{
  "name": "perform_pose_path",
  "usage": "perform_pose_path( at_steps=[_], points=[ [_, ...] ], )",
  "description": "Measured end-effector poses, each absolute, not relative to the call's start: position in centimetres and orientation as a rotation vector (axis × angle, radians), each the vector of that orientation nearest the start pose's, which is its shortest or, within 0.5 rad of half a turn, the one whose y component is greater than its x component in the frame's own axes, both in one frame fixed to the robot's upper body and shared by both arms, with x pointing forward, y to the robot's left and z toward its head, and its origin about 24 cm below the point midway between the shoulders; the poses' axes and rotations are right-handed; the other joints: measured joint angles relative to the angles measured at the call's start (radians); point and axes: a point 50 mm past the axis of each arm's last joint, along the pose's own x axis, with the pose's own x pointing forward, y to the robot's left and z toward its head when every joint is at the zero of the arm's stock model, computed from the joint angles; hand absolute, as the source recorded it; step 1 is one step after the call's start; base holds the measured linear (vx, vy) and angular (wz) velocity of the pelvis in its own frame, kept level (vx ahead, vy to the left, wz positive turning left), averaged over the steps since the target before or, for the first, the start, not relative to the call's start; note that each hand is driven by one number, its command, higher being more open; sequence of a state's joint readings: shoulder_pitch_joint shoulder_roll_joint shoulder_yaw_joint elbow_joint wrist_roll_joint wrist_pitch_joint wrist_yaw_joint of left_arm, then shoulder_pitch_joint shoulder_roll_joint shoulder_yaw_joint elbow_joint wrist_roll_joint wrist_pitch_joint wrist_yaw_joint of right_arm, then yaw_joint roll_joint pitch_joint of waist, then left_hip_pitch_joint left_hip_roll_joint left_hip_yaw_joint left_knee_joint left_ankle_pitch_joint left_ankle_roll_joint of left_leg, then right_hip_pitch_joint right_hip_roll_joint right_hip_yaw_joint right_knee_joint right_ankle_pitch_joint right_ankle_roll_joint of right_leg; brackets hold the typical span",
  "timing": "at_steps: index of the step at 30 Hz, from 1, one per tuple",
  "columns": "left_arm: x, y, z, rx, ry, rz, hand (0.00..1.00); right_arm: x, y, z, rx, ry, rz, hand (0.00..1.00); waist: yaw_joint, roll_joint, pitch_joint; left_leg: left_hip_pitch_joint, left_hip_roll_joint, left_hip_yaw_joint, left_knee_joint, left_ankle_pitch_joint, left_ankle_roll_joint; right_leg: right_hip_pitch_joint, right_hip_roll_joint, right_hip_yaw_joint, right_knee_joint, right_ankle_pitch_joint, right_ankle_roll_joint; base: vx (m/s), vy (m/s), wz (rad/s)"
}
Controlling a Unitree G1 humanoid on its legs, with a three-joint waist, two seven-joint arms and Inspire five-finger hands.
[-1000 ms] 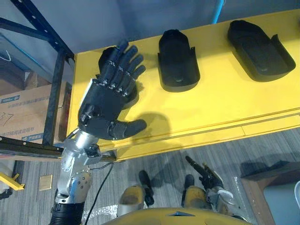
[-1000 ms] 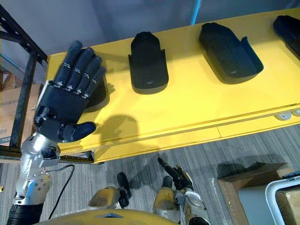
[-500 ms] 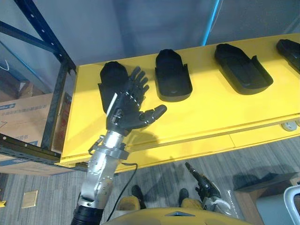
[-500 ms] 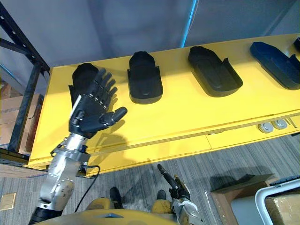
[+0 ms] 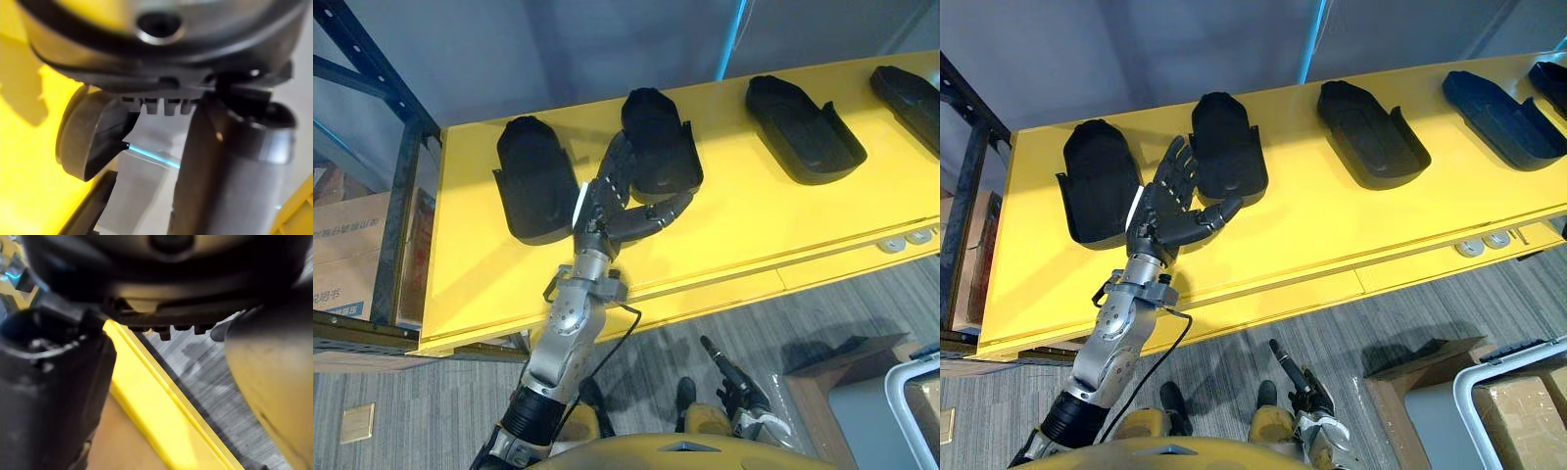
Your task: Walk over and take three plastic housings, then place them on the shelf
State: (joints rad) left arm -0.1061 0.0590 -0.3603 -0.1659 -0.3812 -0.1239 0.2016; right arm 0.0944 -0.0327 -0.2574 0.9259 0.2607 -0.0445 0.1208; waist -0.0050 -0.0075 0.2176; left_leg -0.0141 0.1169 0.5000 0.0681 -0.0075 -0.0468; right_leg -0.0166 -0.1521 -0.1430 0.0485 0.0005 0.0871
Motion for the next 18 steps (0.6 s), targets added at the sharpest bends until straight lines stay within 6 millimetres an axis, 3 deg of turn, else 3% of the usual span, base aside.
perform_pose_path(
  at_steps=[5, 18],
  points=[
    [25.6, 6.7, 11.0, -0.301, -0.254, -0.194, 1.0, 11.7, -19.5, -14.8, 0.355, 0.901, -0.279, 1.0, -0.002, -0.013, 0.01, -0.012, 0.004, 0.0, 0.033, -0.02, 0.003, -0.001, -0.003, 0.003, 0.003, 0.0, 0.0, -0.02, 0.011, -0.01],
    [26.8, 6.0, 12.4, -0.102, -0.322, -0.094, 1.0, 12.4, -19.5, -14.6, 0.364, 0.886, -0.271, 1.0, -0.006, -0.017, 0.039, -0.053, 0.026, 0.001, 0.122, -0.066, 0.006, -0.011, -0.002, 0.011, 0.005, 0.002, 0.002, 0.0, 0.004, -0.01]
  ],
)
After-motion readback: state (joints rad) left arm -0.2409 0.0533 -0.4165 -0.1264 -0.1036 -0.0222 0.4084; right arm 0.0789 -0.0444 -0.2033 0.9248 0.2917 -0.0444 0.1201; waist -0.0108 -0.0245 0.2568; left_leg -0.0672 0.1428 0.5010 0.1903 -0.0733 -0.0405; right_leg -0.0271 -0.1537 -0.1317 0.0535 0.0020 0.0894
